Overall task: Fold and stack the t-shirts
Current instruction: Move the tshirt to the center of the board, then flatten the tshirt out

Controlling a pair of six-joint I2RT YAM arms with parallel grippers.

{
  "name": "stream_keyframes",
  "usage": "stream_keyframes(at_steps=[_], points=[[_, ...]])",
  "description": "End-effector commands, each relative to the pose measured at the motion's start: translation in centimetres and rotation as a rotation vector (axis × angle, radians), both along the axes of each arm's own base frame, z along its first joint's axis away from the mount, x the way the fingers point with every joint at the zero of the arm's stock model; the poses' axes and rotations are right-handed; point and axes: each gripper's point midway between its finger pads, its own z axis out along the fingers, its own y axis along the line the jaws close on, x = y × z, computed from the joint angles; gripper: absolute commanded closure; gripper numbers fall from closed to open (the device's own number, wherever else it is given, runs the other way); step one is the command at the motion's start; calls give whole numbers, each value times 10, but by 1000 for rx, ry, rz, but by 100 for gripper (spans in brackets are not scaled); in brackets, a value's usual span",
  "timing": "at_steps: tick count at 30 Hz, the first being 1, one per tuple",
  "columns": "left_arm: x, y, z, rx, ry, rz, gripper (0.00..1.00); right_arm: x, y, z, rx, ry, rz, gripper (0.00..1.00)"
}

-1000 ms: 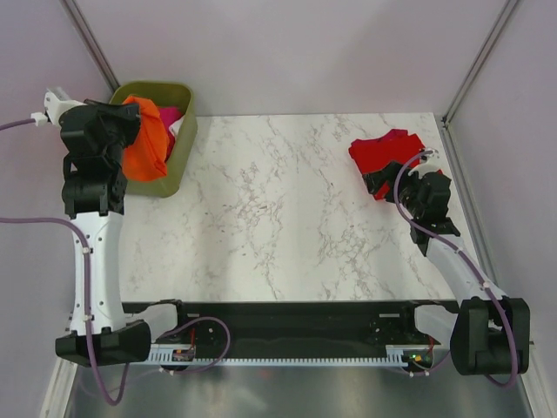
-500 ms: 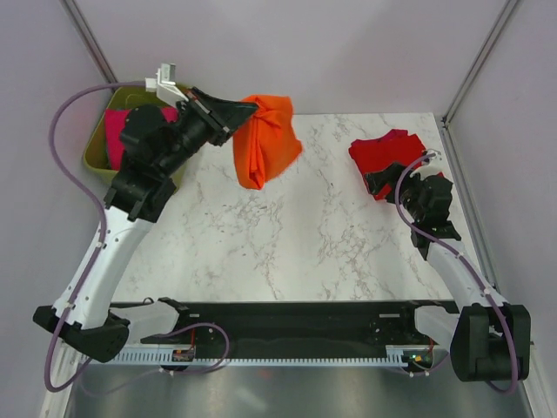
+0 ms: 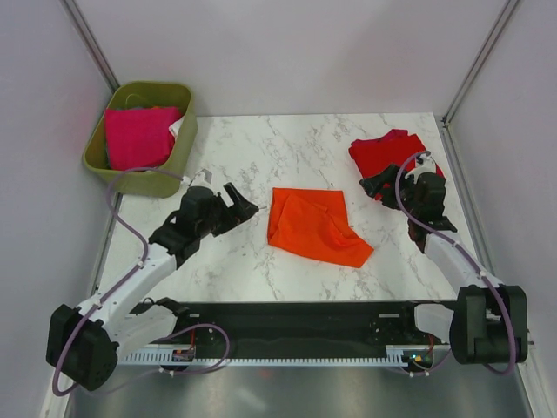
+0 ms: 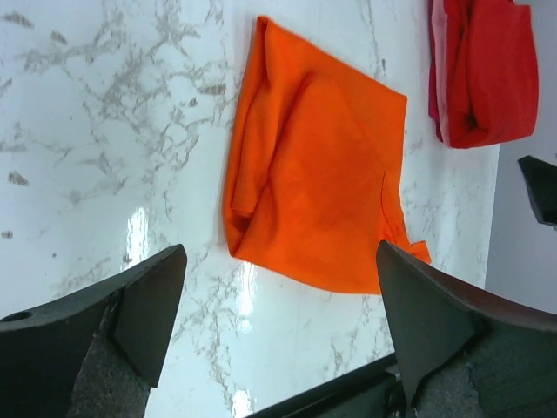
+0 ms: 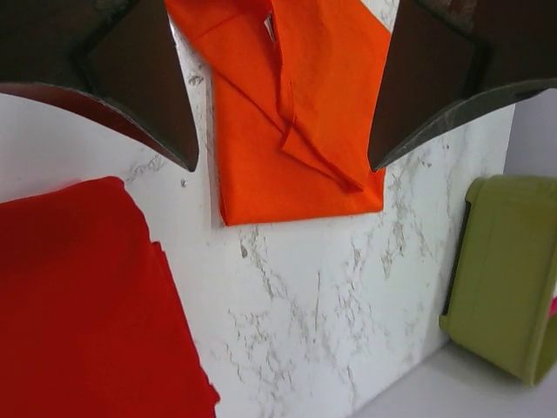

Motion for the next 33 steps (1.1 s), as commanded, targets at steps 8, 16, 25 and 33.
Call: stream_keyframes(at_steps=[8, 16, 25, 33], points=[[79, -42, 30, 85, -159, -141, 11, -13, 49, 4, -77, 146, 247, 28], [134, -96, 13, 45, -121, -269, 18, -8, 74, -25, -104, 226, 308, 29], [180, -90, -30, 186, 4, -229, 25, -2, 133, -83, -149, 370, 436, 48], [175, -72, -56, 142, 104, -163, 26, 9, 139, -109, -194, 425, 377, 48]])
